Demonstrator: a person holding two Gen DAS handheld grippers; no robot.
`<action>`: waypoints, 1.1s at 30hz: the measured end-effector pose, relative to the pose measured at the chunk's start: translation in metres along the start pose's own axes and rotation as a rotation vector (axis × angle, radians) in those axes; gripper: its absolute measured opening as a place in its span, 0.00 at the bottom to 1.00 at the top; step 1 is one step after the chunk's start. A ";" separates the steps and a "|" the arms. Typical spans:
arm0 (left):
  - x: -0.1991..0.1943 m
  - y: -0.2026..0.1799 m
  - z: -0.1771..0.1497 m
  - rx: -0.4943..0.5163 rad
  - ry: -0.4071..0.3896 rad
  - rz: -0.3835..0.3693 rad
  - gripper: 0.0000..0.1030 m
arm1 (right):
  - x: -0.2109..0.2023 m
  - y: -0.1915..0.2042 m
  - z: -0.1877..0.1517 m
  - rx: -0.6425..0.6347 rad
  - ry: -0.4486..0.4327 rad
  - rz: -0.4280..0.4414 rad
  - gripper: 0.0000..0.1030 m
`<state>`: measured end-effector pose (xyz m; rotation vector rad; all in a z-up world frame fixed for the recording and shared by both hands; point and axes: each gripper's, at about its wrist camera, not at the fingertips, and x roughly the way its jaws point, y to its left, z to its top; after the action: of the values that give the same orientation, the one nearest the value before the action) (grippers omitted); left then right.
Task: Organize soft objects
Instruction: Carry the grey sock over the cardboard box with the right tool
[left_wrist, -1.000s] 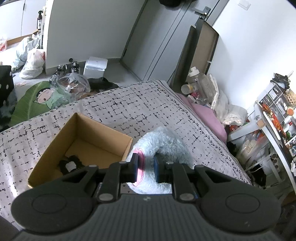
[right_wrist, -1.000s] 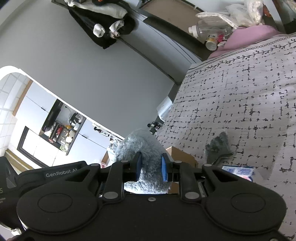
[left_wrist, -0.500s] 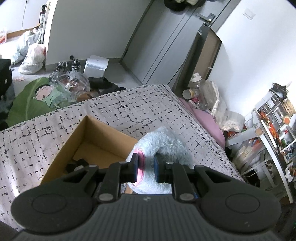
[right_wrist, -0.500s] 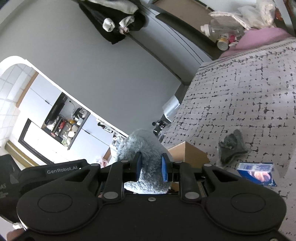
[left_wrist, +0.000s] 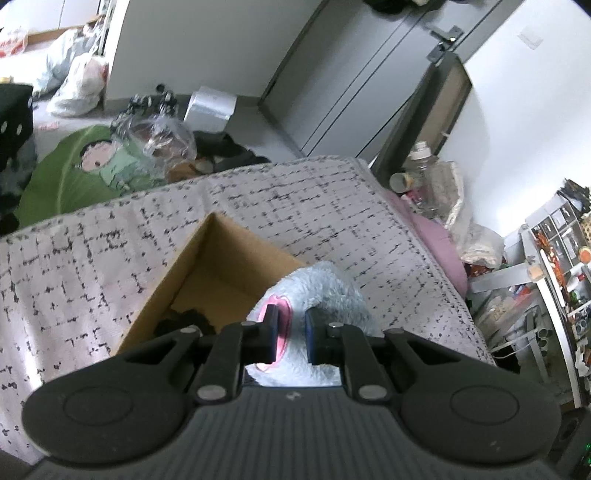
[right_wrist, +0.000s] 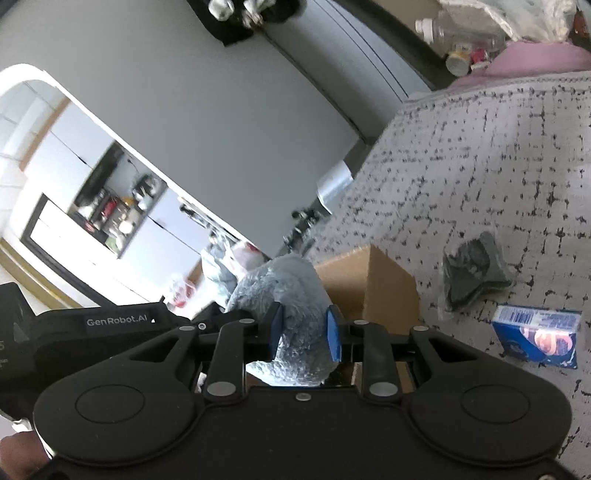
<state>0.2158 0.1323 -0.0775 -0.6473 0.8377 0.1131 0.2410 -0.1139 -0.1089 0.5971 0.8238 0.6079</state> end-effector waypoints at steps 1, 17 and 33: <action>0.003 0.005 0.000 -0.009 0.004 0.002 0.13 | 0.001 0.000 -0.001 0.005 0.006 -0.003 0.27; 0.030 0.029 0.016 -0.059 -0.027 0.066 0.17 | 0.006 -0.007 0.003 0.023 -0.004 -0.106 0.43; 0.011 0.014 0.015 -0.001 -0.028 0.140 0.44 | -0.004 -0.006 0.006 0.020 0.006 -0.177 0.66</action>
<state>0.2280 0.1507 -0.0851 -0.5863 0.8560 0.2485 0.2454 -0.1221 -0.1081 0.5340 0.8792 0.4405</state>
